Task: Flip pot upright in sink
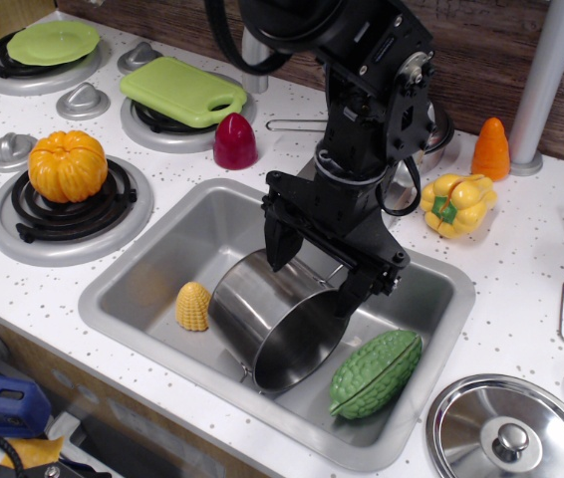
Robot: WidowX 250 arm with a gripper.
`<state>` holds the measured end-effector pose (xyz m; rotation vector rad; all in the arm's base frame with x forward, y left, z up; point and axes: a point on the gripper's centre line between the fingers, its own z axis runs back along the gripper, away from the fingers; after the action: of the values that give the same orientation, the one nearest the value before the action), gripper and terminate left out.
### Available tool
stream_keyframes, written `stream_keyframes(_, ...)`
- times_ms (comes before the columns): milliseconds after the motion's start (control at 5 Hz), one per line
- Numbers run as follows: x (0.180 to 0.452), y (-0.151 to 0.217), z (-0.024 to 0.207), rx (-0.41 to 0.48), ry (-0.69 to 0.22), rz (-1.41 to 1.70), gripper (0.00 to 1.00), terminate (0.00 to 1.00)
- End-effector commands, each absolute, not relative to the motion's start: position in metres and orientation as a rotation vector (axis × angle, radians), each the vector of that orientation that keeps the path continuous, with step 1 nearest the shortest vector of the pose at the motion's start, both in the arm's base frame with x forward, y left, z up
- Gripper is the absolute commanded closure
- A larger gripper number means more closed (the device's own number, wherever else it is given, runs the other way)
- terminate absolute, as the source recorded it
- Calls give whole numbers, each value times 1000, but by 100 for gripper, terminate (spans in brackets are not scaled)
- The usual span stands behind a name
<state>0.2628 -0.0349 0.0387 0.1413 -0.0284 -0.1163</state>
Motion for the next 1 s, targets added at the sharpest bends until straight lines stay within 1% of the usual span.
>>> stream_keyframes(0,263,-35,39,141,-28,-116,0,0)
stream_keyframes(200,260,-30,30,130,-58,-114,0,0)
stream_keyframes(400,260,-29,23,187,-70,-117,0,0)
stream_keyframes(600,258,-26,16,267,-88,-115,0,0)
stream_keyframes(800,259,-24,11,427,-86,-130,0,0)
